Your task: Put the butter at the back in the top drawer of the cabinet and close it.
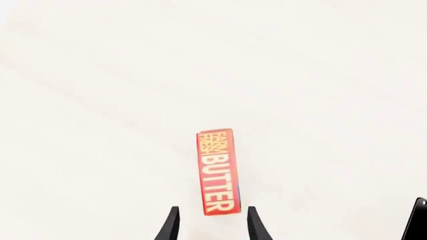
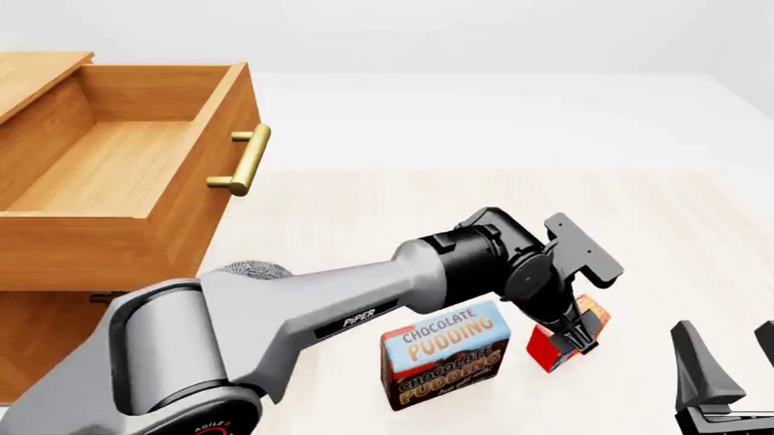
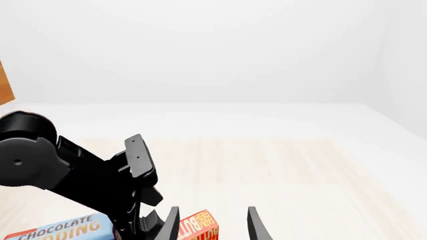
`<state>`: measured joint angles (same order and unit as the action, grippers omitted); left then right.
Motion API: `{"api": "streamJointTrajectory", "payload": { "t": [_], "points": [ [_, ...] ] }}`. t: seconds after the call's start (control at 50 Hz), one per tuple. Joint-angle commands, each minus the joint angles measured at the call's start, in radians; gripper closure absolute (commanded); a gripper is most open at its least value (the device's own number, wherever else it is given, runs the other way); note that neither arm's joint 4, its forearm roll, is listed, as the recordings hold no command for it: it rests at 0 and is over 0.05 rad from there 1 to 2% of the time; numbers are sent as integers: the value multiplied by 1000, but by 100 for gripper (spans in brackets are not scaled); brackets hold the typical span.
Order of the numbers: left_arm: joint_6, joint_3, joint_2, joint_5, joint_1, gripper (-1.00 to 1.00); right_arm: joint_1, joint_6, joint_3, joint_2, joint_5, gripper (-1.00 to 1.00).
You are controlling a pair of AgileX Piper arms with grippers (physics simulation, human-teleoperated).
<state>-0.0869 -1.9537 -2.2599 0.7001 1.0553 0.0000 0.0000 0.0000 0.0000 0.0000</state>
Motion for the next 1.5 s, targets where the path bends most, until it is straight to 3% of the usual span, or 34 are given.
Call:
{"api": "streamJointTrajectory", "payload": {
  "t": [0.02,0.9,1.5],
  "points": [
    [2,-15,-18,5,3,-100,0,0,0,0,0,-100],
    [41,-46,-58,0,18,-100,0,0,0,0,0,-100],
    [33,-18,-51,-19,5,-100,0,0,0,0,0,-100]
  ]
}}
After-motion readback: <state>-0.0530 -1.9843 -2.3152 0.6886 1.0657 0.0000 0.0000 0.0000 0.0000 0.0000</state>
